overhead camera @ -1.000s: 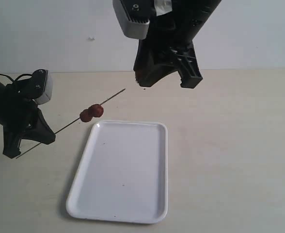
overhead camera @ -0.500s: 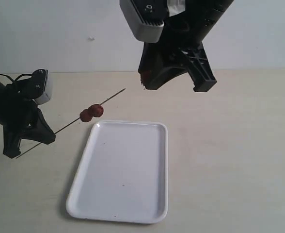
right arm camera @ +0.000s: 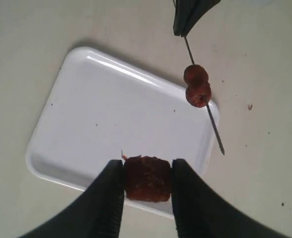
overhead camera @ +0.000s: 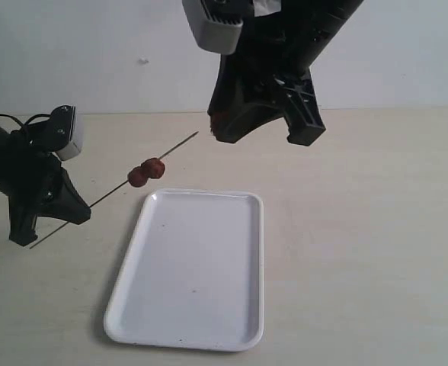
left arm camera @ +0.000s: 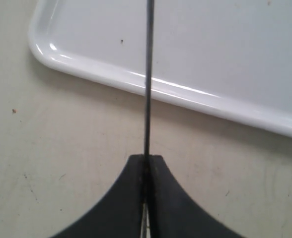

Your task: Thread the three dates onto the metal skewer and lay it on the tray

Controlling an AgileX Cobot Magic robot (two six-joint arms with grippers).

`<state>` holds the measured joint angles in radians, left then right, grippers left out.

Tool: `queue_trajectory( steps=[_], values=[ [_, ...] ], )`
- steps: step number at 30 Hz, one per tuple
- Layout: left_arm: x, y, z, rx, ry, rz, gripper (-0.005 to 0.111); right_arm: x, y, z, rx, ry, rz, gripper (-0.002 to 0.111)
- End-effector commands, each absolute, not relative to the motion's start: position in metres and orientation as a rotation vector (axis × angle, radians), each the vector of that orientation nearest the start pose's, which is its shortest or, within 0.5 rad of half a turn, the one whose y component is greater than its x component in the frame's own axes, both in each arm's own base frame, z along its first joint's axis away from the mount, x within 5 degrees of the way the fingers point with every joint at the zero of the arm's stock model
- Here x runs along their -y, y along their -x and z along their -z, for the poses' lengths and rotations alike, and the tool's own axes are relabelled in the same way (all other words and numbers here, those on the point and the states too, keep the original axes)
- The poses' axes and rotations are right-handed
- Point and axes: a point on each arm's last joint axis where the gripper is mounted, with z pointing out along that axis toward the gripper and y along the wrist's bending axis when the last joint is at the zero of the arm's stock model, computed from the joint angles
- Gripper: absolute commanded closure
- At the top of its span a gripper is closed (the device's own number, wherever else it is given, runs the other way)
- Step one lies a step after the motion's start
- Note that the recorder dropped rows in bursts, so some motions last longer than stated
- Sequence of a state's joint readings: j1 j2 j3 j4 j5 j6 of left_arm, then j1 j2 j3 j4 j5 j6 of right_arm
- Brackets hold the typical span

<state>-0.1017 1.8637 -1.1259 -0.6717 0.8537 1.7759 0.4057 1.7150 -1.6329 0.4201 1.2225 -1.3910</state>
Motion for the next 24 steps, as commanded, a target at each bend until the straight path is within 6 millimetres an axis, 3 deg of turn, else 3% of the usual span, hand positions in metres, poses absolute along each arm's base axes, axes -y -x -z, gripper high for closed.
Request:
queue_trajectory(
  steps=[1,8,11,14,24],
  values=[
    [0.078,-0.341,-0.171,-2.016,-1.747,0.418,0.107,-0.179,-0.315,-0.345,-1.703,1.943,-0.358,0.076],
    [0.078,-0.341,-0.171,-2.016,-1.749,0.414,0.107,-0.179,-0.317,-0.340,-1.713,1.955,-0.351,0.076],
    [0.078,-0.341,-0.171,-2.016,-1.751,0.419,0.107,-0.174,-0.320,-0.337,-1.703,2.025,-0.248,0.076],
    [0.078,-0.341,-0.171,-2.016,-1.751,0.419,0.107,-0.169,-0.322,-0.336,-1.557,2.172,-0.129,0.076],
    [0.080,-0.342,-0.175,-1.959,-1.801,0.412,0.107,-0.165,-0.329,-0.324,-1.517,2.282,-0.039,0.076]
  ],
)
